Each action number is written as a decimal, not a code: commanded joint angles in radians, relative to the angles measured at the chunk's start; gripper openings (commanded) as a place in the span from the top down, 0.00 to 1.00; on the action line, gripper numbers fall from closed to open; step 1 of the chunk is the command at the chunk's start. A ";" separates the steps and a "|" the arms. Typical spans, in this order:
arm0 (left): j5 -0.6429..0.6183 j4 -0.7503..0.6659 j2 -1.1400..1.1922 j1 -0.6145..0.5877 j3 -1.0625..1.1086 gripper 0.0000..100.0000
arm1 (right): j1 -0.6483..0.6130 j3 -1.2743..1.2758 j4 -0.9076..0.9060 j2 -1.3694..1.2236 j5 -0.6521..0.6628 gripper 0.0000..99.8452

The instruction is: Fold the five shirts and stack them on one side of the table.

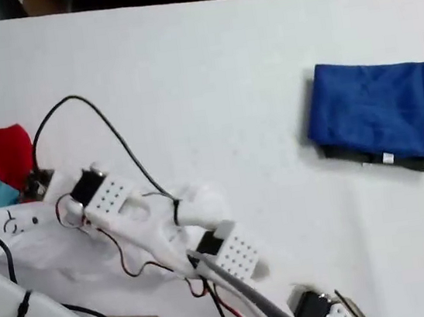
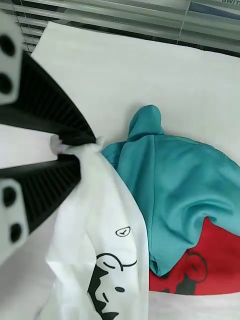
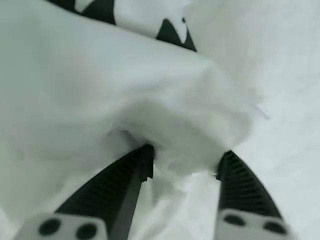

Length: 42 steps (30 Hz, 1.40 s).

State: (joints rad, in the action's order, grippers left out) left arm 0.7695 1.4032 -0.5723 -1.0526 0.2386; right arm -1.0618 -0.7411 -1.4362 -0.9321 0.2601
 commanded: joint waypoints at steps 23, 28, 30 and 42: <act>-0.051 -0.132 -0.002 0.657 0.185 0.97 | 0.710 -0.338 -0.249 0.153 0.210 0.98; -0.068 -0.308 0.092 0.677 0.335 0.97 | 0.745 -0.290 -0.262 0.143 0.218 0.98; -0.069 -0.365 0.138 0.655 0.377 0.97 | 0.740 -0.256 -0.268 0.145 0.221 0.98; -0.077 -0.594 0.327 0.563 0.406 0.97 | 0.611 -0.115 -0.269 0.486 0.213 0.72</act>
State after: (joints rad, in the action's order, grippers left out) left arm 0.7050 0.8493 -0.2562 -0.4757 0.6529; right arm -0.4388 -0.8623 -1.7001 -0.6114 0.4749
